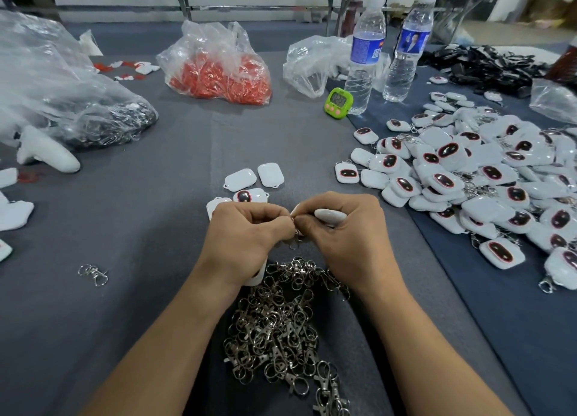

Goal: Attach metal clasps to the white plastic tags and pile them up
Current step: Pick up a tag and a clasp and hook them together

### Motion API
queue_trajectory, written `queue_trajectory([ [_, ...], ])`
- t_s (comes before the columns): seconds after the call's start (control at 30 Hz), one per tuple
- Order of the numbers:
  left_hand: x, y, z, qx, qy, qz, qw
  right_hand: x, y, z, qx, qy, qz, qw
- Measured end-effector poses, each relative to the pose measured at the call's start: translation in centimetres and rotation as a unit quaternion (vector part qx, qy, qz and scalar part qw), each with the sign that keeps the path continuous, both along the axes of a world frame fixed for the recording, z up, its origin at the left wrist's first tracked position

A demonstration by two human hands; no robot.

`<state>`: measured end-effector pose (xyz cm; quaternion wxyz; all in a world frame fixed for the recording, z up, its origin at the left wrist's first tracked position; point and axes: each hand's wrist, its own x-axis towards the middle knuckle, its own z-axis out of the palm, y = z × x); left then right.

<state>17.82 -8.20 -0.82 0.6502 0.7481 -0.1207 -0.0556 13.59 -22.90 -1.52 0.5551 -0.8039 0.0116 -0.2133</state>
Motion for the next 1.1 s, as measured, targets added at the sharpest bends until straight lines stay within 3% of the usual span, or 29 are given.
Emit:
queue_trajectory([
  [0.1,-0.1,-0.2,0.0,-0.013,0.0,0.027,1.0,0.1,0.2,0.2,0.016,0.02,0.001,1.0],
  [0.17,-0.2,0.0,-0.3,0.044,-0.077,0.08,0.993,0.2,0.3,0.1,0.012,0.048,-0.019,0.999],
  [0.2,-0.2,0.3,-0.4,0.122,-0.145,0.103,0.977,0.2,0.2,-0.1,0.01,0.067,-0.028,0.997],
  [0.27,-0.4,0.6,-0.6,0.29,-0.266,0.112,0.912,0.3,0.0,-0.2,0.035,0.109,-0.033,0.993],
  [0.33,-0.7,0.5,-0.6,0.364,-0.341,0.088,0.862,0.5,-0.3,-0.2,0.046,0.136,-0.037,0.989],
  [0.4,-1.1,0.0,-0.8,0.379,-0.382,0.054,0.841,0.5,-0.8,-0.2,0.03,0.134,-0.036,0.99],
  [0.63,-1.0,-0.1,-0.9,0.342,-0.257,0.004,0.904,0.2,-2.4,-0.2,0.059,0.114,-0.013,0.992],
  [0.73,-0.9,-0.2,-0.9,0.327,-0.254,0.0,0.91,0.2,-2.4,-0.4,0.078,0.129,-0.003,0.989],
  [1.1,-0.7,0.3,-1.0,0.325,-0.278,-0.017,0.904,0.2,-2.5,-0.5,0.017,0.137,0.018,0.99],
])
